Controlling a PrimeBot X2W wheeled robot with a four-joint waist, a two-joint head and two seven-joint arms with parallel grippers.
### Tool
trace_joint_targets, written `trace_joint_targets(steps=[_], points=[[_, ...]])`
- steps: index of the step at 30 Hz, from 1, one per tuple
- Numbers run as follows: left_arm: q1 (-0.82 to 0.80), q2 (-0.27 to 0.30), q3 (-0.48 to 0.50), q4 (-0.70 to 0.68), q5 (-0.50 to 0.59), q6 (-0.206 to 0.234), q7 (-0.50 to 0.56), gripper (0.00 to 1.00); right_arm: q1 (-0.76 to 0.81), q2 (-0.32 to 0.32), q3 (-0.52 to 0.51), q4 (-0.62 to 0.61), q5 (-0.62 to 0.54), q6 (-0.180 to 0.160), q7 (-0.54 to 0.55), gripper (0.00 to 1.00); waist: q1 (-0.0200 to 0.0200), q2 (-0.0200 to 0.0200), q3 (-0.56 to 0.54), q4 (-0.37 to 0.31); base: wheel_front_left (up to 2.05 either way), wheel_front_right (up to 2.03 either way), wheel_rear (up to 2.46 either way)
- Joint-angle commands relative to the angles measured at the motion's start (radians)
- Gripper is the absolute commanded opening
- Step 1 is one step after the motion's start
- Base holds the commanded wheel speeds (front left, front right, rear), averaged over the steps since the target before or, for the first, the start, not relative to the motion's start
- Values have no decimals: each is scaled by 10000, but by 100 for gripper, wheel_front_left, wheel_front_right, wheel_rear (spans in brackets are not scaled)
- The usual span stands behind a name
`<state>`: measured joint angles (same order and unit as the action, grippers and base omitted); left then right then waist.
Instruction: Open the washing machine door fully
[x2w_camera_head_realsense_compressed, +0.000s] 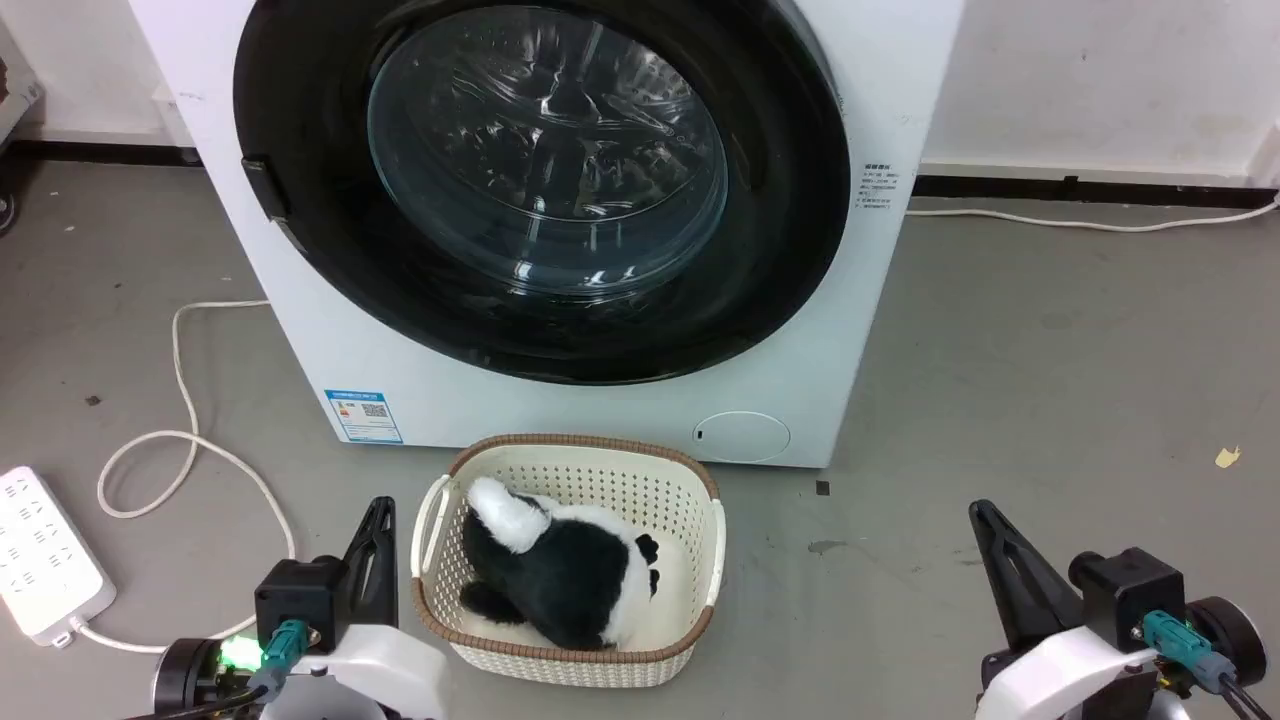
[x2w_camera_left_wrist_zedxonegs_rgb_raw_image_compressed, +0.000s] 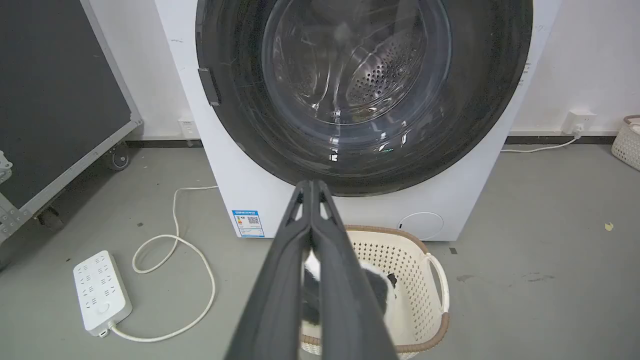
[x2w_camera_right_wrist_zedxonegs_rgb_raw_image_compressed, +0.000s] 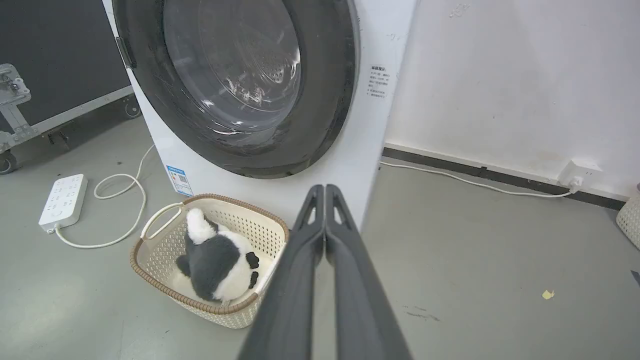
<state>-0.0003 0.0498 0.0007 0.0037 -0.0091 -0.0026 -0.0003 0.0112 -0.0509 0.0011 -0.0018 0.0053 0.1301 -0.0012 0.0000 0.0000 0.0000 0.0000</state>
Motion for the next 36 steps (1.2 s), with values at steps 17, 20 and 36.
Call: trace_joint_targets(steps=[17,20,36], points=[[3,4,-7,-37,91,26,3,0,-112,7,-11,18,-53,6,12,0,0,0,0,0,0,0,0],[3,4,-7,-37,91,26,3,0,-112,7,-11,18,-53,6,12,0,0,0,0,0,0,0,0],[3,4,-7,-37,91,26,3,0,-112,7,-11,18,-53,6,12,0,0,0,0,0,0,0,0]])
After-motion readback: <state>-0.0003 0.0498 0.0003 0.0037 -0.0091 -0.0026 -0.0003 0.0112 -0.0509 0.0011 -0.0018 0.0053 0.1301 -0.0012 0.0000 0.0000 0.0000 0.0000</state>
